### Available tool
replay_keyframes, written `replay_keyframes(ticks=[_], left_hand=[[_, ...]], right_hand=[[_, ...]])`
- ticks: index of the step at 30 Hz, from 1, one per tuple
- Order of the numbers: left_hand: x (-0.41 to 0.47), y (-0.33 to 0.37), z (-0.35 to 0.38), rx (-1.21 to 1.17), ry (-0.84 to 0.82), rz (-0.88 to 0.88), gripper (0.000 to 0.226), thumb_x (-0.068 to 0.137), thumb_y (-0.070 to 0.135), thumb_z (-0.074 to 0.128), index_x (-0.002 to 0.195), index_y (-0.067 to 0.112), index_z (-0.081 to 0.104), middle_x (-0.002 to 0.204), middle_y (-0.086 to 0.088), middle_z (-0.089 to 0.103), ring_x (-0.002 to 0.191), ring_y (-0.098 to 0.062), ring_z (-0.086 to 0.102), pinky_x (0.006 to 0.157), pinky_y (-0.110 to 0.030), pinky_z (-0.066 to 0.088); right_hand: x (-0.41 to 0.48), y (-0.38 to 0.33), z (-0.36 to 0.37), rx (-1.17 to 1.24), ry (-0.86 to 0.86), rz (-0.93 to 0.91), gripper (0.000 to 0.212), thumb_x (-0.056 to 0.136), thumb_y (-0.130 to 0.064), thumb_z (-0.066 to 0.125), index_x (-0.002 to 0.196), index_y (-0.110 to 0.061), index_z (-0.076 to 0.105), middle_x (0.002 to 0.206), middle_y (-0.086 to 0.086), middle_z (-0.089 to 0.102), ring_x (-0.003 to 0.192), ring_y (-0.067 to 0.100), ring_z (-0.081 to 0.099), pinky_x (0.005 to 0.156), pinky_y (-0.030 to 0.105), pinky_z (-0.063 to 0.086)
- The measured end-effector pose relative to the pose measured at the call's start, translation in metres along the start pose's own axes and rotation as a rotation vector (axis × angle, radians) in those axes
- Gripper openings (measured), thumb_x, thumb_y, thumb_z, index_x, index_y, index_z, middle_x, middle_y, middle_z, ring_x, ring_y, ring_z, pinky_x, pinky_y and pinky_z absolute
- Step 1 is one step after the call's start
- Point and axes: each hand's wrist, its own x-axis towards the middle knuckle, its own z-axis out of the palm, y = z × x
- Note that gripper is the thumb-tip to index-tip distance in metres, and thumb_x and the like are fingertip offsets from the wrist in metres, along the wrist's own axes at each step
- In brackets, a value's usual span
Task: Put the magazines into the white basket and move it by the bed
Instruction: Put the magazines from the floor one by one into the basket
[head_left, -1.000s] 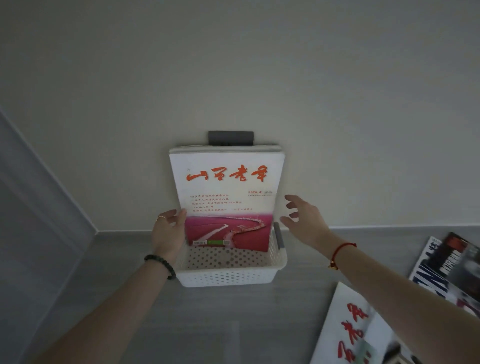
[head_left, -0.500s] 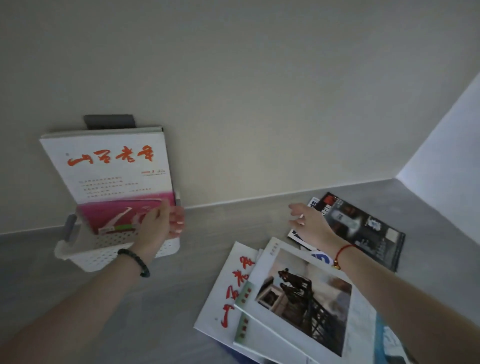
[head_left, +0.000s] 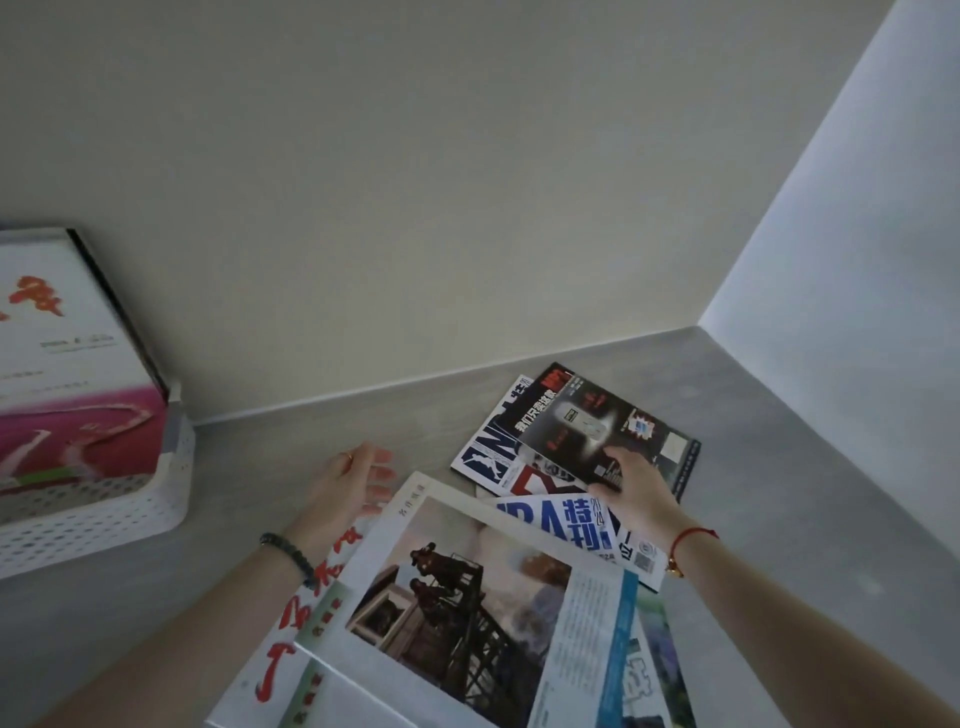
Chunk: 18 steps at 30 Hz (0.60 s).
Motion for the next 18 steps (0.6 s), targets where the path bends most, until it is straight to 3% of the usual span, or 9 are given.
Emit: replay_keyframes(ticks=[4, 8, 11, 15, 18], left_hand=[[0.009, -0.007, 0.023, -0.007, 0.001, -0.055, 0.03, 0.094, 0.033, 0.034, 0.086, 0.019, 0.06, 0.086, -0.001, 0.066, 0.077, -0.015, 0.064, 0.06, -0.022, 0.049], [0.015, -0.011, 0.036, -0.007, 0.028, -0.08, 0.029, 0.094, 0.033, 0.036, 0.087, 0.02, 0.061, 0.088, -0.002, 0.067, 0.079, -0.017, 0.065, 0.062, -0.023, 0.05], [0.019, -0.011, 0.041, -0.026, 0.038, -0.096, 0.029, 0.094, 0.032, 0.036, 0.086, 0.019, 0.061, 0.086, -0.003, 0.067, 0.076, -0.017, 0.064, 0.063, -0.024, 0.05], [0.02, -0.009, 0.048, -0.05, 0.036, -0.103, 0.029, 0.094, 0.031, 0.037, 0.088, 0.017, 0.061, 0.086, -0.005, 0.067, 0.074, -0.018, 0.063, 0.065, -0.027, 0.051], [0.019, -0.007, 0.051, -0.053, 0.026, -0.103, 0.029, 0.095, 0.03, 0.036, 0.09, 0.016, 0.061, 0.086, -0.005, 0.067, 0.073, -0.018, 0.063, 0.063, -0.025, 0.05]], right_hand=[[0.023, 0.015, 0.008, -0.083, -0.045, -0.054, 0.054, 0.079, -0.034, 0.063, 0.124, -0.013, 0.043, 0.125, 0.006, 0.05, 0.117, 0.02, 0.047, 0.101, 0.037, 0.038], [0.041, 0.019, 0.019, -0.126, -0.093, -0.074, 0.057, 0.078, -0.04, 0.061, 0.125, -0.015, 0.041, 0.128, 0.004, 0.048, 0.121, 0.02, 0.044, 0.103, 0.046, 0.037], [0.049, 0.021, 0.024, -0.24, -0.044, -0.119, 0.052, 0.083, -0.042, 0.054, 0.123, -0.013, 0.043, 0.128, 0.005, 0.049, 0.12, 0.021, 0.044, 0.101, 0.042, 0.04], [0.053, 0.017, 0.025, -0.527, -0.067, -0.228, 0.044, 0.092, -0.034, 0.041, 0.126, -0.005, 0.038, 0.121, 0.013, 0.051, 0.107, 0.024, 0.052, 0.088, 0.031, 0.049], [0.052, 0.013, 0.026, -0.662, -0.101, -0.307, 0.041, 0.091, -0.015, 0.044, 0.129, -0.004, 0.033, 0.114, 0.015, 0.056, 0.096, 0.023, 0.059, 0.081, 0.03, 0.053]])
